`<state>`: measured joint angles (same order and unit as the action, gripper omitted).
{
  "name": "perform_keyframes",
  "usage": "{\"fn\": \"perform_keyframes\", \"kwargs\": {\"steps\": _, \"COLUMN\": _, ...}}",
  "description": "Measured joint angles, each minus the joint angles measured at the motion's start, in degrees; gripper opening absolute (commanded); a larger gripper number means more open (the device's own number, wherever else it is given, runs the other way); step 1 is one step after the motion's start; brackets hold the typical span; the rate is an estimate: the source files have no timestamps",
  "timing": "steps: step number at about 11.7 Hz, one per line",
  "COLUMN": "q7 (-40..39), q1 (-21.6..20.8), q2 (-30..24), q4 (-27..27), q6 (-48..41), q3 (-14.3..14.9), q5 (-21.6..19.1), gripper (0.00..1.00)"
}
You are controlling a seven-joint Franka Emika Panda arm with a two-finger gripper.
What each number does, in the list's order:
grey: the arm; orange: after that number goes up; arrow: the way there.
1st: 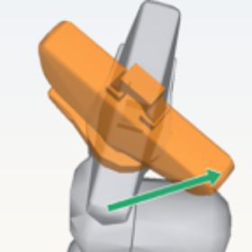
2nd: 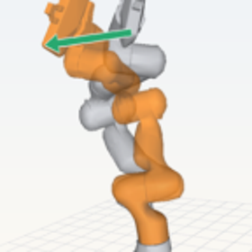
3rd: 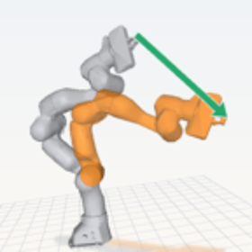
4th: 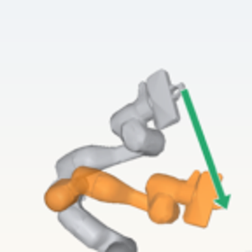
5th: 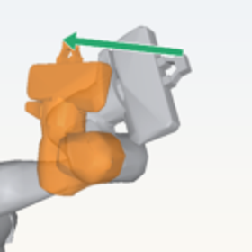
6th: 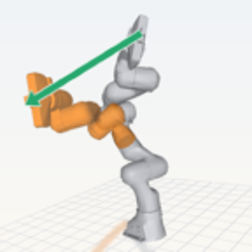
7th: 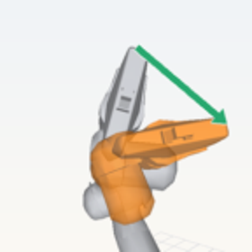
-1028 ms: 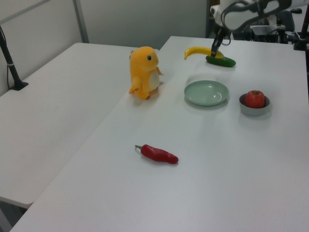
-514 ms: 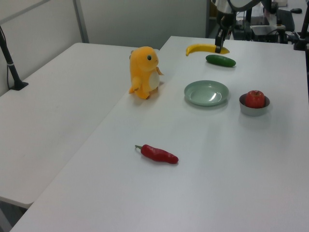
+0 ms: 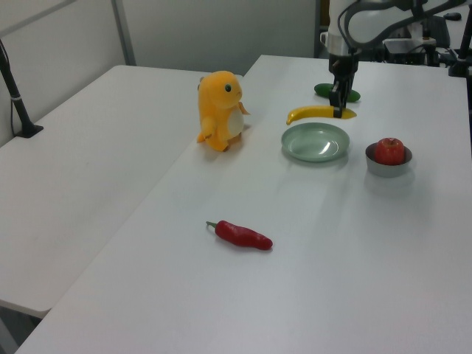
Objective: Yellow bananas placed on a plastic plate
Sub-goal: 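Carry the banana over the pale green plate and lower it onto it, then open the gripper and raise it away from the plate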
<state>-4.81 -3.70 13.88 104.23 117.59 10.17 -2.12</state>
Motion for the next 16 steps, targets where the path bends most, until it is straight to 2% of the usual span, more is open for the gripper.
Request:
{"fn": "perform_keyframes", "kwargs": {"steps": 2, "q7": 4.9, "q1": -1.2, "q2": 0.5, "q4": 2.9, "q6": 3.8, "q3": -0.6, "q5": 2.0, "gripper": 0.16}}
{"fn": "perform_keyframes", "kwargs": {"steps": 5, "q7": 12.8, "q1": -1.5, "q2": 3.3, "q4": 4.8, "q6": 9.0, "q3": -1.9, "q5": 7.3, "gripper": 0.16}}
{"fn": "perform_keyframes", "kwargs": {"steps": 6, "q7": 13.6, "q1": -1.5, "q2": 4.0, "q4": 4.8, "q6": 10.0, "q3": -1.9, "q5": 7.6, "gripper": 0.21}}
{"fn": "perform_keyframes", "kwargs": {"steps": 8, "q7": 14.1, "q1": -1.2, "q2": 4.1, "q4": 4.8, "q6": 10.4, "q3": -1.9, "q5": 7.6, "gripper": 0.52}}
{"fn": "perform_keyframes", "kwargs": {"steps": 9, "q7": 14.1, "q1": -1.0, "q2": 4.2, "q4": 4.8, "q6": 10.4, "q3": -1.9, "q5": 7.6, "gripper": 0.79}}
{"fn": "perform_keyframes", "kwargs": {"steps": 10, "q7": 14.2, "q1": -0.9, "q2": 4.2, "q4": 4.8, "q6": 10.4, "q3": -1.9, "q5": 7.6, "gripper": 1.0}}
{"fn": "perform_keyframes", "kwargs": {"steps": 13, "q7": 14.3, "q1": -0.8, "q2": 4.0, "q4": 4.8, "q6": 10.3, "q3": -1.9, "q5": 7.6, "gripper": 1.0}}
{"fn": "perform_keyframes", "kwargs": {"steps": 16, "q7": 14.4, "q1": -0.8, "q2": 1.7, "q4": 4.0, "q6": 8.7, "q3": -1.9, "q5": 7.6, "gripper": 1.0}}
